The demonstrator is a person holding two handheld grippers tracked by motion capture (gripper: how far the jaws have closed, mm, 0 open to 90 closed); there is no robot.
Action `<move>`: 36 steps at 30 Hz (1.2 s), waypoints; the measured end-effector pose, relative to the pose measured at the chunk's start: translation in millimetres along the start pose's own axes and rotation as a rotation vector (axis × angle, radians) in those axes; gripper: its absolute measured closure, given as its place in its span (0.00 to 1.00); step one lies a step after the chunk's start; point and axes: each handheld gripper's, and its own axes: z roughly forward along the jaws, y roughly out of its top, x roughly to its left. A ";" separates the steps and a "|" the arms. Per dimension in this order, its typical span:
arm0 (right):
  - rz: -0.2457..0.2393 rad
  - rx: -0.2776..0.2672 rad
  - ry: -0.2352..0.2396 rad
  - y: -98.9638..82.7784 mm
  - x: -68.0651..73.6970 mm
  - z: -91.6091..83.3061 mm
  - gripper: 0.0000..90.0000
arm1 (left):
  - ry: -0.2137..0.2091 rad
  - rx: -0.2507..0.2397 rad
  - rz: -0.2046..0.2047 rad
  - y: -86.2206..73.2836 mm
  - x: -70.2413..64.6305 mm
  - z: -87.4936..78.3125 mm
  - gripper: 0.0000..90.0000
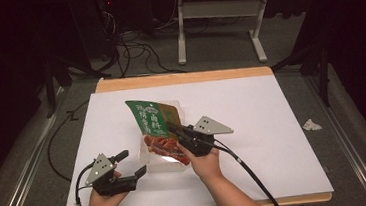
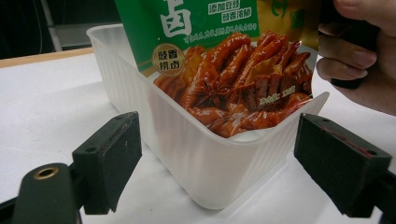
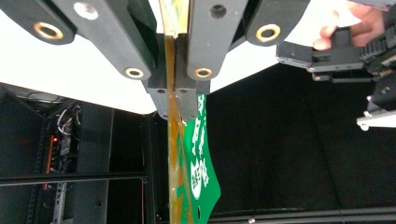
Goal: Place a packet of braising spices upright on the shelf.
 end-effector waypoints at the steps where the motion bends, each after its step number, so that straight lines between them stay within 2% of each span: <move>1: -0.002 0.003 -0.003 -0.4 0.5 0.3 1.00 | 0.000 0.000 0.000 0.0 0.2 0.0 0.17; 4: -0.005 0.005 -0.013 -1.1 0.9 0.6 1.00 | 0.000 0.000 -0.001 0.0 0.4 -0.2 0.17; 12: 0.006 0.010 0.004 -1.3 0.9 0.3 1.00 | -0.002 0.004 0.000 -0.4 0.3 0.9 0.17; 20: 0.046 -0.001 -0.002 -5.3 -3.0 -0.5 1.00 | 0.000 0.003 -0.004 -0.3 1.3 0.0 0.17; 28: 0.026 -0.007 0.001 -7.2 -1.2 -2.0 1.00 | 0.001 0.001 -0.005 -0.1 1.2 -0.8 0.17; 31: -0.008 0.004 0.000 -8.4 0.0 -3.6 1.00 | 0.000 0.001 -0.003 -0.2 1.5 -0.2 0.17; 36: -0.012 0.027 -0.006 -11.6 -3.4 -7.9 1.00 | 0.001 0.002 -0.003 -0.1 1.2 -0.2 0.17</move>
